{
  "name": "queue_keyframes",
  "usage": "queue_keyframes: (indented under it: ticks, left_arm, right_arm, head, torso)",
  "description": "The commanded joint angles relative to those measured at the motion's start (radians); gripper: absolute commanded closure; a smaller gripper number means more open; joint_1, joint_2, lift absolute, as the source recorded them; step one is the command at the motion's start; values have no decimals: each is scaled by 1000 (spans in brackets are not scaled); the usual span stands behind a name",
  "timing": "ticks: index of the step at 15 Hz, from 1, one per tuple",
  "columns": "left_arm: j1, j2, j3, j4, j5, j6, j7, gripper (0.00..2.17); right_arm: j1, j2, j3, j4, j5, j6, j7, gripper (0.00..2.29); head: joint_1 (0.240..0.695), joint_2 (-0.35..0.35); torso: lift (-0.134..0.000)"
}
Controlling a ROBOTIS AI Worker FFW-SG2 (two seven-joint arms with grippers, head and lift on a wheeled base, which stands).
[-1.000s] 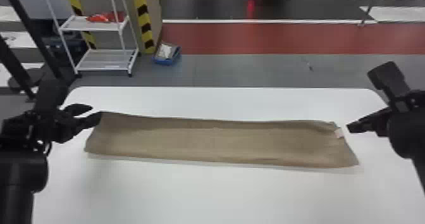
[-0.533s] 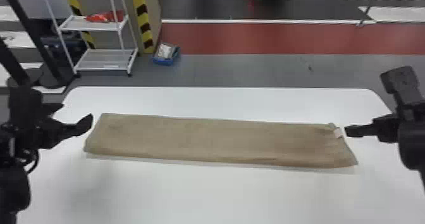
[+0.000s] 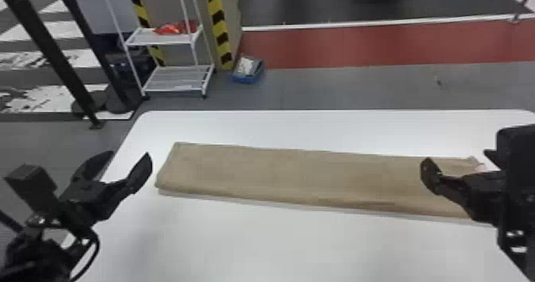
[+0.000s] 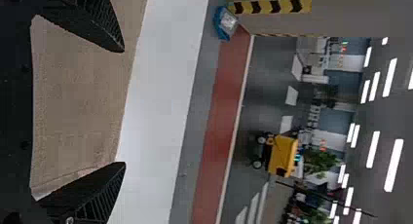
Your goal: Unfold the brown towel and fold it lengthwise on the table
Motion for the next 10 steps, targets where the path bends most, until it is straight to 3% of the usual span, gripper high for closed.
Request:
queue_keyframes:
  ticks: [1,4,5,8,10]
  left_arm:
    - [89,-12,-1,-27,103,-16,34,33]
    - [178,-12,-6,-35,123,-102,34,33]
    - [198,-12,-6,-41,123,-105,40,33]
    - [254,-12,-27,-58,109,-194,109,33]
    - [290,-12,-53,-79,88,-197,184,33]
  right_arm:
    - [121,2,93,39,-12,-396,-76,53]
    - [286,2,173,91,-14,-764,-207,53]
    - [306,2,180,111,-17,-819,-219,53]
    - [306,2,179,135,-30,-794,-219,53]
    - [308,2,180,135,-30,-752,-217,53]
  head:
    - [695,186]
    - [695,267]
    - [695,291]
    - [695,350]
    - [695,350]
  torso:
    - [-117]
    - [-117]
    - [-117]
    - [-117]
    - [-117]
